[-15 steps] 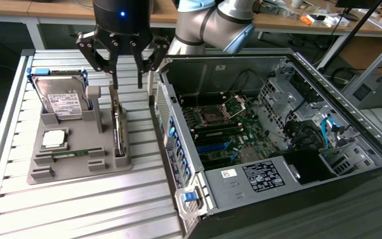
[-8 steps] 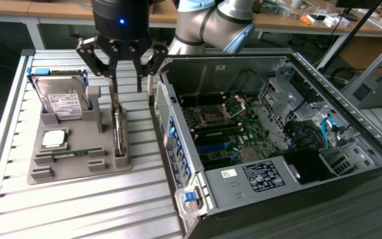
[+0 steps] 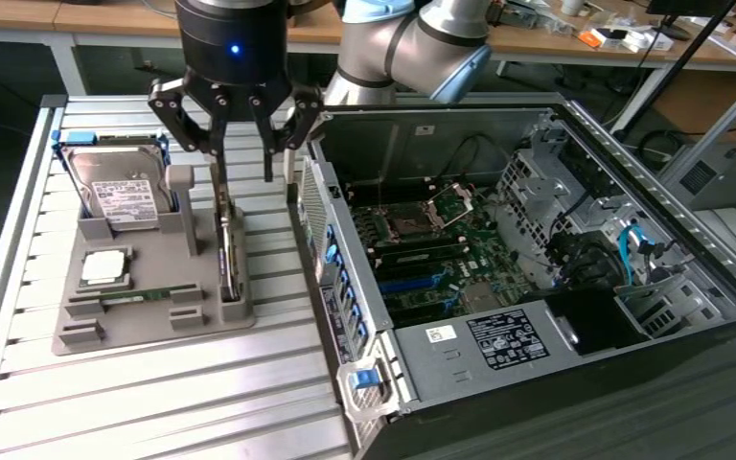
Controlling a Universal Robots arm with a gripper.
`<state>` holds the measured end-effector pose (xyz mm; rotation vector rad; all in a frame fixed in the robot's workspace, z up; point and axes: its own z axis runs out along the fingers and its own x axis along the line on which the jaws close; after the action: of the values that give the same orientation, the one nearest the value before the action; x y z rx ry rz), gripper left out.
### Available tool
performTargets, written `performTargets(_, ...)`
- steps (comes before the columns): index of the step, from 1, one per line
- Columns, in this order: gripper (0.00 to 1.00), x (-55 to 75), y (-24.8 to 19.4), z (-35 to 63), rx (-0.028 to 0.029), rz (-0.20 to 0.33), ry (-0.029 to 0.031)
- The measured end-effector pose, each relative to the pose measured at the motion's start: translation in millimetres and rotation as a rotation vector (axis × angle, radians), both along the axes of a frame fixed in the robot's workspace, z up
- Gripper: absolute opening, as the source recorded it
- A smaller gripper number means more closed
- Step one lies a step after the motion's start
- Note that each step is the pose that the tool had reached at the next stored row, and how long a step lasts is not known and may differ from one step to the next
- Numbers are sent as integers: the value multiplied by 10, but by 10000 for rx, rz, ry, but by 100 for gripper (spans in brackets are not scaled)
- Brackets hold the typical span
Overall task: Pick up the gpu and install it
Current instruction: 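Pick up the gpu and move the gpu toward the slot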
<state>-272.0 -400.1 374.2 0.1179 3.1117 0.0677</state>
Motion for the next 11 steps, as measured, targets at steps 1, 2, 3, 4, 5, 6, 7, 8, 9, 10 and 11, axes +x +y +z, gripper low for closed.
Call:
performTargets(1,48,0,0,-11,0,1,0)
performTargets(2,48,0,0,-21,0,0,0)
performTargets(3,48,-1,0,-30,1,0,0)
performTargets(4,48,-2,0,-36,0,0,0)
performTargets(5,48,-4,0,-46,0,-1,-1)
performTargets(6,48,-6,0,-54,1,-1,0)
performTargets(7,48,-8,0,-63,1,0,-1)
performTargets(8,48,-9,0,-71,0,0,0)
performTargets(9,48,-11,0,-78,0,1,0)
performTargets(10,48,-13,0,-86,0,0,0)
performTargets(11,48,-14,0,-92,0,0,-1)
